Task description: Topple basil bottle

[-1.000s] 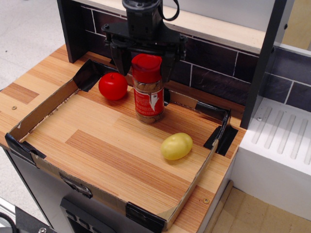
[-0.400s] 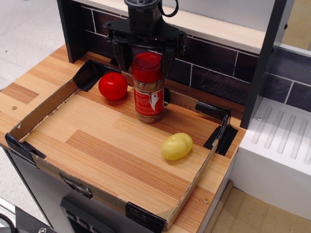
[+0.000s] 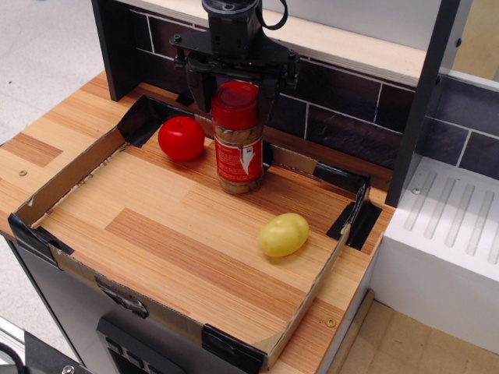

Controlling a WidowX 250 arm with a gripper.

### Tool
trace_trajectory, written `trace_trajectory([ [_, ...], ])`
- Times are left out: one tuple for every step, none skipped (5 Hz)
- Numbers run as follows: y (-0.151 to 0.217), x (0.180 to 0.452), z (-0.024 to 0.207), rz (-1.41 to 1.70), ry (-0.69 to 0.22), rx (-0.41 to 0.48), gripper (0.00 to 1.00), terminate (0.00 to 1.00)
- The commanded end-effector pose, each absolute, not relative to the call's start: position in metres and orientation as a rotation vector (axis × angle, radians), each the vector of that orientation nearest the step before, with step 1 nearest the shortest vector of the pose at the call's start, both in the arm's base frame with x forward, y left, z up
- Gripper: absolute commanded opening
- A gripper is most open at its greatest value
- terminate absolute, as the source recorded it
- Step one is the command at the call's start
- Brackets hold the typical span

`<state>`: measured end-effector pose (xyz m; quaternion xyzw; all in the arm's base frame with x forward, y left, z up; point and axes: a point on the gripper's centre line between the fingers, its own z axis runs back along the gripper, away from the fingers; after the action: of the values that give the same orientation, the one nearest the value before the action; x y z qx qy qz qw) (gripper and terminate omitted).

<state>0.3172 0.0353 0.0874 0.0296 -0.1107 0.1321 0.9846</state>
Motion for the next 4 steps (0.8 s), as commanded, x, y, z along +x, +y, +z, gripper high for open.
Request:
trace_trajectory([
  [0.036,0.303,0.112,0.161,-0.448,-0.036,0.00,0.00],
  [0.037,0.294,0.112,0.102,-0.523,-0.103,0.00,0.00],
  [0.036,0.288,0.113,0.038,-0.611,-0.113,0.00,0.00],
  [0.037,0.285,0.112,0.027,-0.662,-0.113,0.00,0.00],
])
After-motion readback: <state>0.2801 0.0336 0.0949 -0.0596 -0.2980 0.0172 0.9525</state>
